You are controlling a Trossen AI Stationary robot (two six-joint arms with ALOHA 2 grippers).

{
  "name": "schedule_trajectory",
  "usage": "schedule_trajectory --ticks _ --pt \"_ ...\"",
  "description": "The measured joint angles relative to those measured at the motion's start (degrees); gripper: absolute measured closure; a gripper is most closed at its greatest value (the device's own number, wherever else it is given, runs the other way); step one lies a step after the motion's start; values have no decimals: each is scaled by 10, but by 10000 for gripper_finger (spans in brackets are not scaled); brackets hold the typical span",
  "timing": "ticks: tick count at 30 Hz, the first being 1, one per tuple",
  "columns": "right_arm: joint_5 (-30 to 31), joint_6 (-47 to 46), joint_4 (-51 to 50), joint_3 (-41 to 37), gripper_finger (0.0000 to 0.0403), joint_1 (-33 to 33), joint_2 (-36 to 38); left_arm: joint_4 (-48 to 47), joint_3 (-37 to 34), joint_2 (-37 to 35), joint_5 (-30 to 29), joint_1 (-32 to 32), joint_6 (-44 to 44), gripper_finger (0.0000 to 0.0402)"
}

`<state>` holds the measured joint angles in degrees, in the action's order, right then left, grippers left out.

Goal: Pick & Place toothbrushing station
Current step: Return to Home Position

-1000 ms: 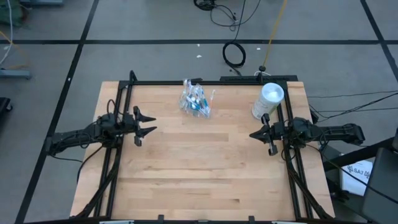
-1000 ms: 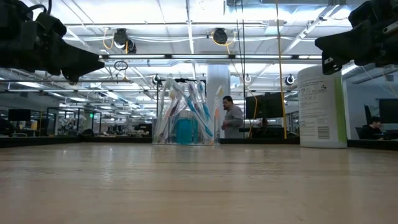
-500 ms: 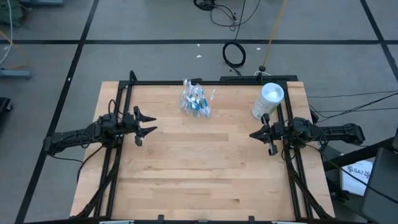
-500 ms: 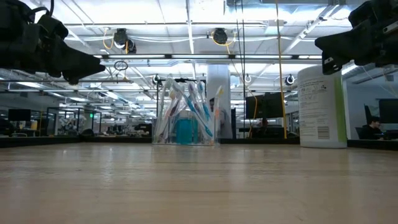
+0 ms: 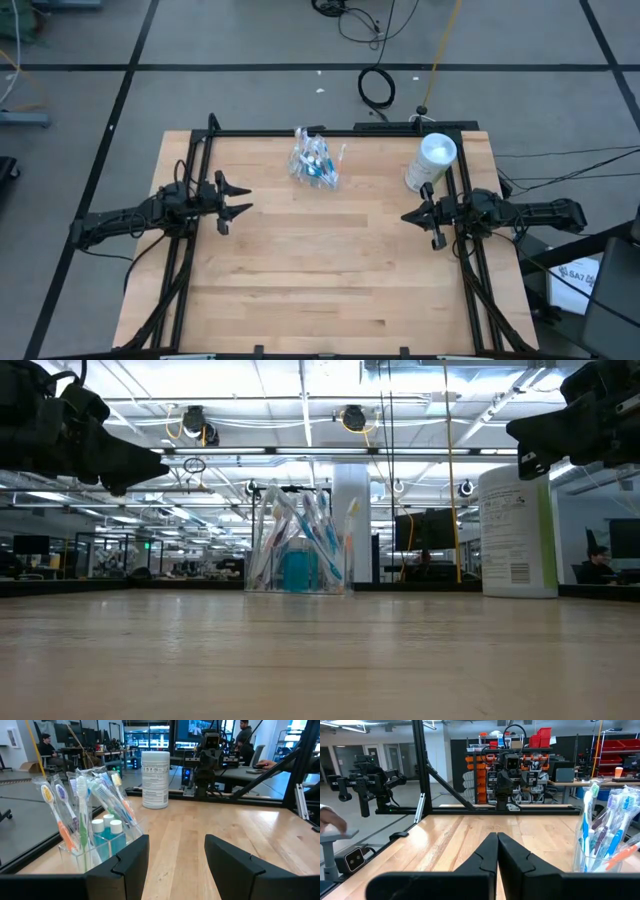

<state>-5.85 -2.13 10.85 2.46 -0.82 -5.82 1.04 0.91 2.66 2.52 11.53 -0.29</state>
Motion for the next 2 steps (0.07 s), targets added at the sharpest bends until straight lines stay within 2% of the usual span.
schedule_trajectory --ticks 2 --pt "0 0 0 0 399 0 0 0 0 0 0 0 0 201"
